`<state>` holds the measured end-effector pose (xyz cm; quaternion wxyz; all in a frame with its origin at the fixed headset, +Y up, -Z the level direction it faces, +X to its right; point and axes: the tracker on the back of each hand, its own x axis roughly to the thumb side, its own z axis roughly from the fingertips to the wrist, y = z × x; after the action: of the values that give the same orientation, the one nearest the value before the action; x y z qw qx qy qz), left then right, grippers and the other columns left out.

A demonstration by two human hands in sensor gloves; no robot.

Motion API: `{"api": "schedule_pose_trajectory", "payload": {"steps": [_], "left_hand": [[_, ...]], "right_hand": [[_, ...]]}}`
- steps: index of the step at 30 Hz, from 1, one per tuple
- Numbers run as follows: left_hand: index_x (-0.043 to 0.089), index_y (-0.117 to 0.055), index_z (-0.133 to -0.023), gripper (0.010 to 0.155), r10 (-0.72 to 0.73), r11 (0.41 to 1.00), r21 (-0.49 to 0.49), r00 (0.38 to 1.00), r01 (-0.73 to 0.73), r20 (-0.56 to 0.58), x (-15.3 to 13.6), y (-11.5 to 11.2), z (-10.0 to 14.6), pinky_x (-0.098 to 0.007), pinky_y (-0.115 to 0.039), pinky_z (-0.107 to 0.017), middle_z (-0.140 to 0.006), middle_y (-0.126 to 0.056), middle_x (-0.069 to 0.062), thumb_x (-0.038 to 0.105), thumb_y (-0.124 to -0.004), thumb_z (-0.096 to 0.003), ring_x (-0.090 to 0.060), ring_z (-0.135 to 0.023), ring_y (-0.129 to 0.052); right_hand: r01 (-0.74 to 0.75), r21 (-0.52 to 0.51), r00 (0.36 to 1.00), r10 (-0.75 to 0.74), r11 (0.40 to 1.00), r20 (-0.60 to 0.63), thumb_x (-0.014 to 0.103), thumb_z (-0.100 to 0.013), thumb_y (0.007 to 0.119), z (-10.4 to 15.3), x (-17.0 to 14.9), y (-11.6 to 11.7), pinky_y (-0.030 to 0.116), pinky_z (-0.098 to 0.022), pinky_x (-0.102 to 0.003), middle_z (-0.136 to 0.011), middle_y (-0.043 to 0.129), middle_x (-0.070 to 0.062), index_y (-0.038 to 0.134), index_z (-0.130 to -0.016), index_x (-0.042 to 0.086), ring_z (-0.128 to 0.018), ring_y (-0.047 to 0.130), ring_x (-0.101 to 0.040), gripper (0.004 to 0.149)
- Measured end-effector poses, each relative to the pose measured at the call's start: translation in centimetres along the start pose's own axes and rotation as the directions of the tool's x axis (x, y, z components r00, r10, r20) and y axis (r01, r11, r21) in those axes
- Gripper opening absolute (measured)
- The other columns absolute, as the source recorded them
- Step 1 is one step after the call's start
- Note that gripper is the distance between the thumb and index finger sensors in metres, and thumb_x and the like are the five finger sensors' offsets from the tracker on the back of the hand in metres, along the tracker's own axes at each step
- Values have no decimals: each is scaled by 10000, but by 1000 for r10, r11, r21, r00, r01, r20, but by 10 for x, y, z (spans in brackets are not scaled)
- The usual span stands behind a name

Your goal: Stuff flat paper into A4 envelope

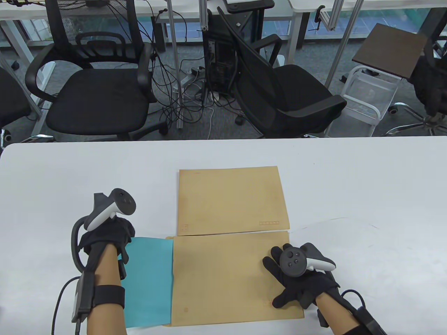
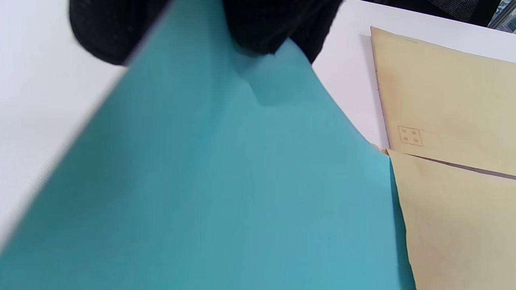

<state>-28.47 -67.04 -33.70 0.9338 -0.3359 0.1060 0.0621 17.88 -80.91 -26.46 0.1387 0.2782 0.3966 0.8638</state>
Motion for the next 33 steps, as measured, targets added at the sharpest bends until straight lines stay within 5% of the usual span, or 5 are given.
{"api": "schedule_pose_trajectory", "payload": {"steps": [33], "left_hand": [[215, -811, -955, 468, 79, 996, 26, 993, -82, 91, 7, -25, -26, -500, -792, -545, -869, -896, -126, 186, -765, -491, -260, -507, -990]], "right_hand": [[35, -7, 999, -34, 999, 14, 424, -481, 829, 0, -2, -1, -175, -458, -752, -1010, -243, -123, -21, -1073, 199, -827, -320, -452, 1059]]}}
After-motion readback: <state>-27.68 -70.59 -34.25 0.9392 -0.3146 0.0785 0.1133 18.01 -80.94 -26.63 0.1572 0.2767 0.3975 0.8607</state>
